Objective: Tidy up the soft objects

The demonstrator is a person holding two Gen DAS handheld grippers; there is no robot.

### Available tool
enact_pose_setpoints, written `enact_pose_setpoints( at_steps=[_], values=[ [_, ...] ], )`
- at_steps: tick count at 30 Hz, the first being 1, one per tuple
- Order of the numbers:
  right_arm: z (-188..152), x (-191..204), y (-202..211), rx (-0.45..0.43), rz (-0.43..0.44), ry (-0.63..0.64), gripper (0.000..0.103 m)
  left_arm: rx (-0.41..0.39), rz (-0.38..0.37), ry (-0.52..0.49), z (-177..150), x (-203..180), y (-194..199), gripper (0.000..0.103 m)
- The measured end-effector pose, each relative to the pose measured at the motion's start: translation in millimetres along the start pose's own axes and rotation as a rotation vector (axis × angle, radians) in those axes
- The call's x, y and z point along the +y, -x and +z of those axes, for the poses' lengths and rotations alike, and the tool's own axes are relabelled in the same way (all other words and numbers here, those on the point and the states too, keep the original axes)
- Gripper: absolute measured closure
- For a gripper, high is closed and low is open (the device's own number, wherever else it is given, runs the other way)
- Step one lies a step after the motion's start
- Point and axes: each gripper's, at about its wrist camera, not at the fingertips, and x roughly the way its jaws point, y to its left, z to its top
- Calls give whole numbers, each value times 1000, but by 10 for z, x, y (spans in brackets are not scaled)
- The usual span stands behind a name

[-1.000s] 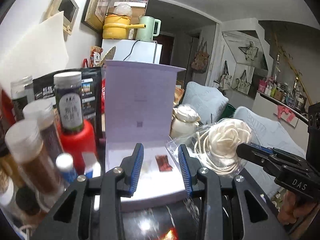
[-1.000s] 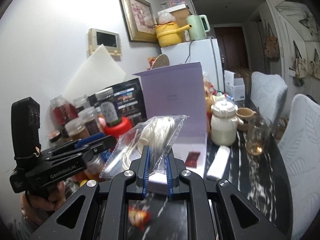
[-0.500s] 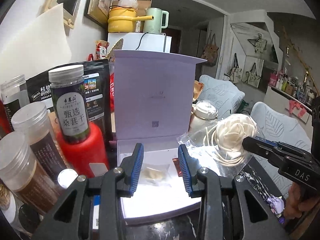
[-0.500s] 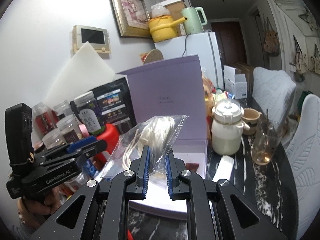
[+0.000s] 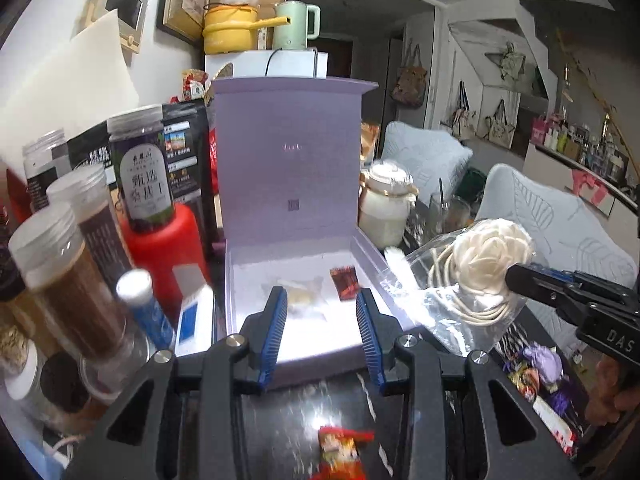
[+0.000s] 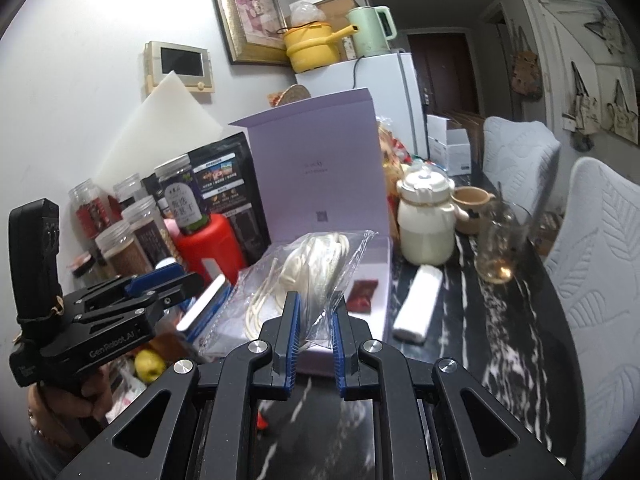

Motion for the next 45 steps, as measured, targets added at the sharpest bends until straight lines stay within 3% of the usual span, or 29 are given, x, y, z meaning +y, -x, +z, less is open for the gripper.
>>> enact_pose_setpoints(
  at_steps=[9,10,11,13,19,27,33,36,41,45],
  values=[
    [-344,12,306,16,-16,-24,88,94,-1,13,-295,-106,61,64],
    [-383,7,334,18,-18,-30,88,104,-2,16,-326,-110,57,51],
    [-411,3,352,21,-20,-36,88,111,0,18,-354,-114,54,26],
    [-484,-13,402,27,-25,-46,88,116,4,24,-423,-119,55,0],
    [-682,-58,560,35,-76,-61,88,174,35,17,-614,-150,-38,0],
    [-934,-147,620,75,-111,-94,88,265,22,-19,-918,-253,-208,0],
    [-1108,-216,599,113,-108,-127,88,317,-9,21,-1076,-219,-315,1],
    [-1169,-224,587,124,-102,-137,88,342,-30,14,-1152,-235,-386,8],
    [-1224,-232,556,140,-99,-147,88,398,-50,24,-1251,-241,-553,34],
    [-1232,-229,545,145,-91,-151,88,396,-42,-1,-1276,-275,-613,51]
  ],
)
